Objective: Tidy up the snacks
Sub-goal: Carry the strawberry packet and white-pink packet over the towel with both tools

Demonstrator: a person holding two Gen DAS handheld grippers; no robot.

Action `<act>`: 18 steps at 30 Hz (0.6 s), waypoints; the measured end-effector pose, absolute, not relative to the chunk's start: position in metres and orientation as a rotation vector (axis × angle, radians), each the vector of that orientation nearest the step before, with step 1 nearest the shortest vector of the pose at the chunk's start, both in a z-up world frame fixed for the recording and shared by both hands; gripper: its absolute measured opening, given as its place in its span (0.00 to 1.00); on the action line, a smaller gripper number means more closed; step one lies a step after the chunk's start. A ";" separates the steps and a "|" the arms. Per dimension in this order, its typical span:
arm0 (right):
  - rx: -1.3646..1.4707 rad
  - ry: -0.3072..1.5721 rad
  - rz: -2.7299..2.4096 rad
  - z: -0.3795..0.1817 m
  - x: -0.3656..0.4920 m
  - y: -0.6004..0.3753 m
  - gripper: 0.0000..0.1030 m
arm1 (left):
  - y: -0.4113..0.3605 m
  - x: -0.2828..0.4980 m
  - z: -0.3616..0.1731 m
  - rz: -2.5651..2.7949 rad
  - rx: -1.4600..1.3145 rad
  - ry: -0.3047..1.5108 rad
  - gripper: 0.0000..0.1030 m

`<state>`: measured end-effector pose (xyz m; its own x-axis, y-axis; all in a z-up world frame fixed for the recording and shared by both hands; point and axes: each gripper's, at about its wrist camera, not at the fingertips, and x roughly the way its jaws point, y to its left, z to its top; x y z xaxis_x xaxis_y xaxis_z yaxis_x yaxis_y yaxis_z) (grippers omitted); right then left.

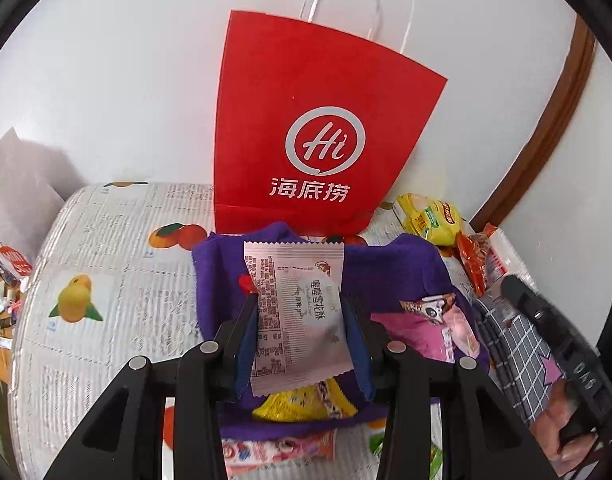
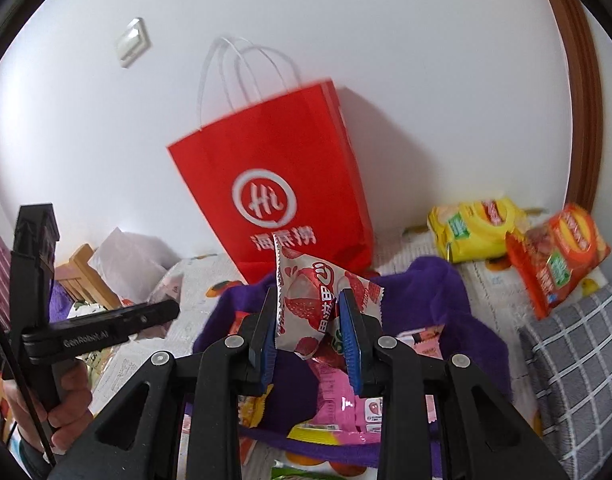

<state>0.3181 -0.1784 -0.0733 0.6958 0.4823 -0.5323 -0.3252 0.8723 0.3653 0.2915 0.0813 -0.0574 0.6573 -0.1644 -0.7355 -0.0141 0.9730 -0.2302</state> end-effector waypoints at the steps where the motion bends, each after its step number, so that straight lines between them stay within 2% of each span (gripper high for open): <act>1: 0.265 0.675 0.454 -0.079 0.321 -0.179 0.28 | 0.081 0.295 -0.060 -0.086 -0.229 0.855 0.38; 8: 0.292 0.770 0.434 -0.123 0.341 -0.180 0.28 | 0.080 0.313 -0.085 -0.076 -0.240 0.911 0.38; 18: 0.220 0.775 0.402 -0.134 0.337 -0.172 0.34 | 0.079 0.316 -0.094 -0.071 -0.228 0.935 0.38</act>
